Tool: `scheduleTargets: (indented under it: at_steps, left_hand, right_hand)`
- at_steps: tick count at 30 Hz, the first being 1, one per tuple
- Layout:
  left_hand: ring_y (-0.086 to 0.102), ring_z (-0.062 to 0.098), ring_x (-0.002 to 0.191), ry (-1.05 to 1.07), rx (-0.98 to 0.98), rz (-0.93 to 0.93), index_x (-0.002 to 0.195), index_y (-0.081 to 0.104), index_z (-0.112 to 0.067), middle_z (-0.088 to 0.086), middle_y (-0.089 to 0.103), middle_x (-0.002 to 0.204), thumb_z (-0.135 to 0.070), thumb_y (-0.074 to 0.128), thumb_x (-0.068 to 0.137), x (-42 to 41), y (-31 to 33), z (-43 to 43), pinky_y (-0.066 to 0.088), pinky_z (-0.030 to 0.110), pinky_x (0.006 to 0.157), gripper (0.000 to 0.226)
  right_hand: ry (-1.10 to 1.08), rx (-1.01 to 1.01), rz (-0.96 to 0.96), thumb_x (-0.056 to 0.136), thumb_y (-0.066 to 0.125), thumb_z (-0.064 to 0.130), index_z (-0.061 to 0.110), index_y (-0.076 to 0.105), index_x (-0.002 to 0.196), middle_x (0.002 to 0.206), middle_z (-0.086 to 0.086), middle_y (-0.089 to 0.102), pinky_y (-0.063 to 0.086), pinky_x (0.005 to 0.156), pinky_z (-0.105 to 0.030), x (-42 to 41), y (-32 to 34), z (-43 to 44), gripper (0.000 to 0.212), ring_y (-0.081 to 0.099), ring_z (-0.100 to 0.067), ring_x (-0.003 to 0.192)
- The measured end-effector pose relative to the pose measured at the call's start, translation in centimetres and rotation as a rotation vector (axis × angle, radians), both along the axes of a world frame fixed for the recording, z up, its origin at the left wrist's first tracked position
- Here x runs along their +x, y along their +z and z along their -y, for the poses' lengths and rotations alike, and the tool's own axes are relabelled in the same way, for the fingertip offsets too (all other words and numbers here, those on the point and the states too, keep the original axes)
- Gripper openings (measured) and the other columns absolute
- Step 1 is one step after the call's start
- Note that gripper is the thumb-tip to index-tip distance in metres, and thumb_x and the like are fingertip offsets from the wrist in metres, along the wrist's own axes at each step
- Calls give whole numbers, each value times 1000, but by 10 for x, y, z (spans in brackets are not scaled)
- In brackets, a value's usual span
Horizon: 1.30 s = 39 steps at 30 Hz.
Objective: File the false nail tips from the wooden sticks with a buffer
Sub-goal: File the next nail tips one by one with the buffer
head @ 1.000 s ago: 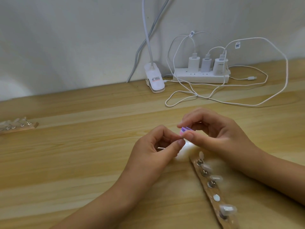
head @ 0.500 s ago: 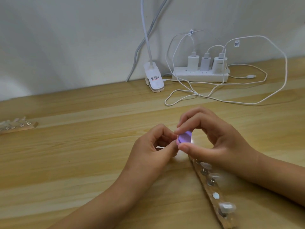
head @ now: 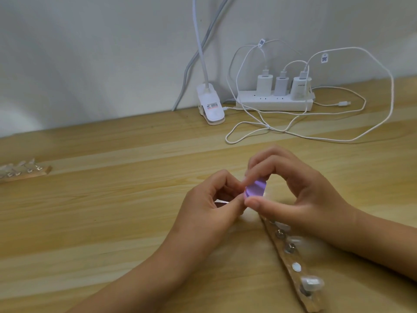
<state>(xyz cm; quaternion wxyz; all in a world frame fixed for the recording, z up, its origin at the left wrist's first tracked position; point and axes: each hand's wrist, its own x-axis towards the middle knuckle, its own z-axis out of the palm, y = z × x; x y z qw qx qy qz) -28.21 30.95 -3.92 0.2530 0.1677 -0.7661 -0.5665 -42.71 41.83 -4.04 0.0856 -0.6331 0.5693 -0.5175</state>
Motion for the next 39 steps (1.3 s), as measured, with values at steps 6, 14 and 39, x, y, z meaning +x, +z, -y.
scheduleTargets:
  at_steps: [6, 14, 39]
  left_hand:
    - [59, 3, 66, 1, 1, -13, 69, 63, -29, -11, 64, 68, -20, 74, 84, -1, -1, 0, 44, 17, 61, 21]
    - [56, 2, 61, 8, 14, -11, 69, 62, -29, -13, 61, 63, -12, 72, 86, -1, -2, 2, 43, 17, 59, 25]
    - [65, 8, 70, 17, 82, -54, 75, 64, -22, -4, 70, 75, -25, 72, 77, -1, -7, 4, 52, 23, 68, 9]
  right_hand:
    - [-50, 28, 66, 86, 72, 30, 17, 68, 97, 100, 0, 61, 47, 91, -28, -3, 3, 0, 18, 60, -19, 98]
    - [-89, -48, -178, 84, 72, 30, 14, 69, 97, 105, 0, 59, 43, 93, -25, 0, 3, -1, 22, 59, -16, 103]
    - [17, 97, 448, 89, 62, 31, 18, 73, 105, 93, -8, 72, 52, 84, -20, -1, 7, -1, 23, 71, -14, 91]
